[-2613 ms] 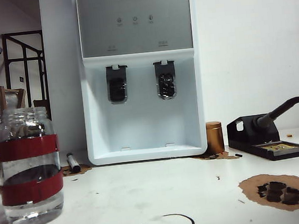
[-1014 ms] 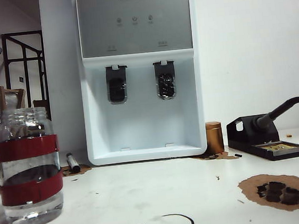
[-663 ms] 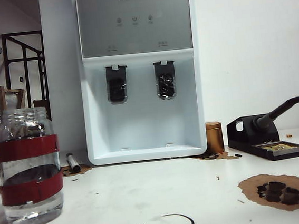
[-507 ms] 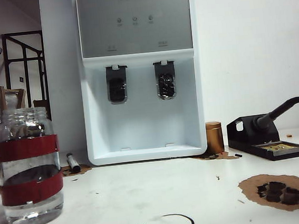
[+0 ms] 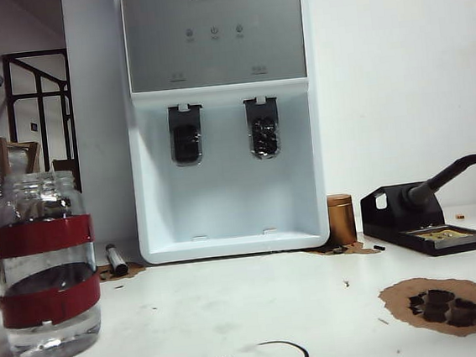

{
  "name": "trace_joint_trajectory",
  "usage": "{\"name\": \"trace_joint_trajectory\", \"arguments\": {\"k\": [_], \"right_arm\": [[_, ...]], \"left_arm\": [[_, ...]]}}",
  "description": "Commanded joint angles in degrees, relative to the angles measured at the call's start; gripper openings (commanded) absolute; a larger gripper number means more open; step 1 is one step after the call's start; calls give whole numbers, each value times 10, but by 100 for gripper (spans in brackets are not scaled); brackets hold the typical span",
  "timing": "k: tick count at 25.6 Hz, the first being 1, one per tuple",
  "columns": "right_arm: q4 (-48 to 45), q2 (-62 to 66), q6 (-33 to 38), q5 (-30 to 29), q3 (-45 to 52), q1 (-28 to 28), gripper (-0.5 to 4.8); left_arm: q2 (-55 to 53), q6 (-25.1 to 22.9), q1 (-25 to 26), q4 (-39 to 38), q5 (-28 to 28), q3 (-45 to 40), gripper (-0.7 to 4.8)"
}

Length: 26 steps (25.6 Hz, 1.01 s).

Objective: Pick up the water bottle with two loops of red belts, then reach the front water dispenser and gently press the gray-black baffle horizontally to get a little water.

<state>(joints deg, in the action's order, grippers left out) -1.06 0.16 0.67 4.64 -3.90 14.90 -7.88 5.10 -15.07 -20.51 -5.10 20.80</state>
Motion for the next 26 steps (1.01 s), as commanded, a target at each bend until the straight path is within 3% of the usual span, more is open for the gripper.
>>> {"name": "trace_joint_trajectory", "arguments": {"k": [1,8,20,23,26], "right_arm": [[-78,0,-1,-1,10,-11,-1],[-93,0,-1,-2,10,-21,-1],[-94,0,-1,-52,10,-34,-1],[-94,0,-1,-96,10,-79,-1],[-94,0,-1,-125,10,-84,-1]], "left_arm": [[0,0,0,3,2,3,-4],[0,0,0,3,2,3,-4],[0,0,0,3,2,3,-4],[0,0,0,3,2,3,-4],[0,0,0,3,2,3,-4]]}}
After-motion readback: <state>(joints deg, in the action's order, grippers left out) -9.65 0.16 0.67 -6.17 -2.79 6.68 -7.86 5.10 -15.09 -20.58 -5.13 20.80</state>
